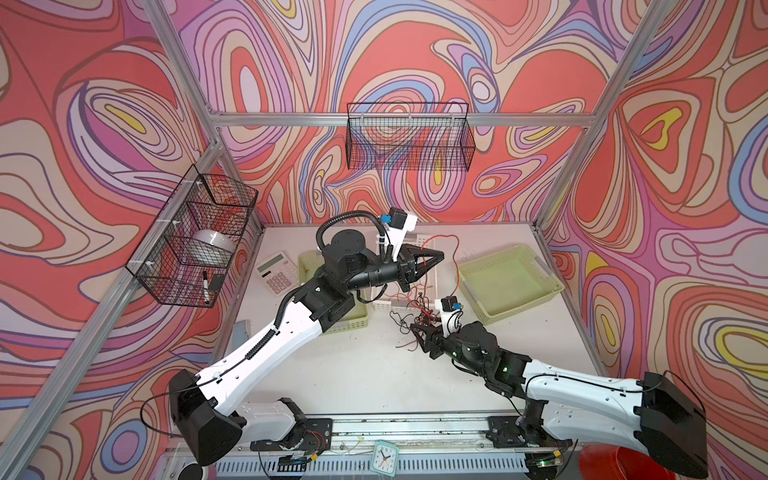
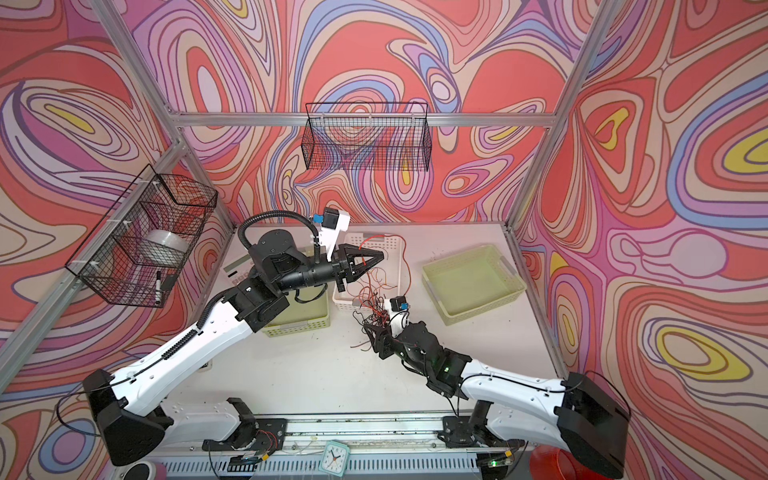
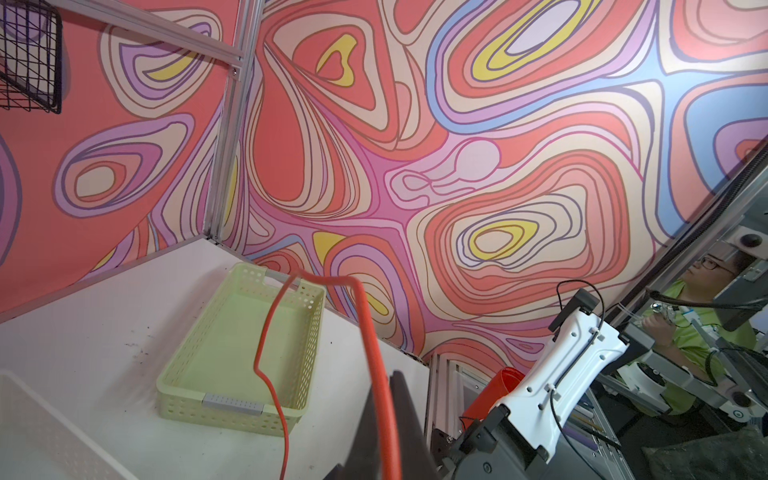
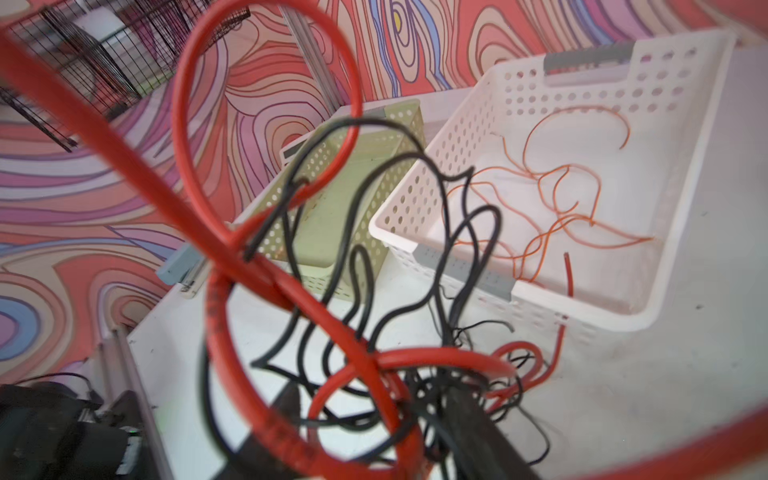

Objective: Untangle the cables

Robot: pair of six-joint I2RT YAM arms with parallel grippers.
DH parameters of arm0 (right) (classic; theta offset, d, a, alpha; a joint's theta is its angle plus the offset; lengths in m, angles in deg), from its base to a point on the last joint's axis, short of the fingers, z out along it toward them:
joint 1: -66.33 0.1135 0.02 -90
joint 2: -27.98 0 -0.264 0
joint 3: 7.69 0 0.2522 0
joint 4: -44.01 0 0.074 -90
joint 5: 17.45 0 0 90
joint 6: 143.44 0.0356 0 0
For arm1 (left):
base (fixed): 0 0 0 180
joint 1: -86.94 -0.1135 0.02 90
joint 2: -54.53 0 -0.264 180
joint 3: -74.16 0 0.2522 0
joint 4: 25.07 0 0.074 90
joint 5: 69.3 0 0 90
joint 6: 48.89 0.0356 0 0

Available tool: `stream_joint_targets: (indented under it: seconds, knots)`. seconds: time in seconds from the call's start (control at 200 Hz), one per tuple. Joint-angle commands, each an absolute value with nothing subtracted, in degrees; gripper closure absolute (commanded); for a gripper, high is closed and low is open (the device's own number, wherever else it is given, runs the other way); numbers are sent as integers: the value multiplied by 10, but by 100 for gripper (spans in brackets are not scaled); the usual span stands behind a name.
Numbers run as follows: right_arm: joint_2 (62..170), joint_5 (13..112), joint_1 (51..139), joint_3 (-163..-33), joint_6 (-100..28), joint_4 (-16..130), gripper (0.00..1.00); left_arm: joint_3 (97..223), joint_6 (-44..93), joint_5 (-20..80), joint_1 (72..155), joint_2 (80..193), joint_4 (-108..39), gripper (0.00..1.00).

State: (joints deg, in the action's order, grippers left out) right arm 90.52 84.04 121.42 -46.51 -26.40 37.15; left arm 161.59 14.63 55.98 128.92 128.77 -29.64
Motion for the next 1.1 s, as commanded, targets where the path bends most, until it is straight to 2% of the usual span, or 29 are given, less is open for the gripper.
stream_joint_targets:
  seconds: [0.0,0.075,0.35,0.581,0.661,0.691,0.771,0.846,1.097]
  knots:
    - [911,895,1213,-456,-275,318,78,1610,122,556,1292,1270,-251,100]
    - [903,911,1214,-461,-276,342,100,1607,136,543,1292,1258,-268,100]
    - [783,1050,1210,-468,-258,582,100,1526,169,489,1269,1169,-298,100]
    - [728,1074,1211,-490,-285,662,100,1346,113,551,1254,1125,-216,100]
    - [736,1090,1210,-511,-296,702,100,1268,98,548,1254,1096,-170,100]
    - [738,1099,1210,-517,-303,713,100,1238,97,543,1254,1084,-160,97]
    - [732,1115,1210,-526,-320,730,100,1184,112,520,1256,1036,-194,95]
    - [717,1112,1210,-522,-344,722,100,1134,127,496,1264,994,-247,87]
    - [691,1049,1210,-506,-463,677,100,1071,136,397,1282,893,-356,32]
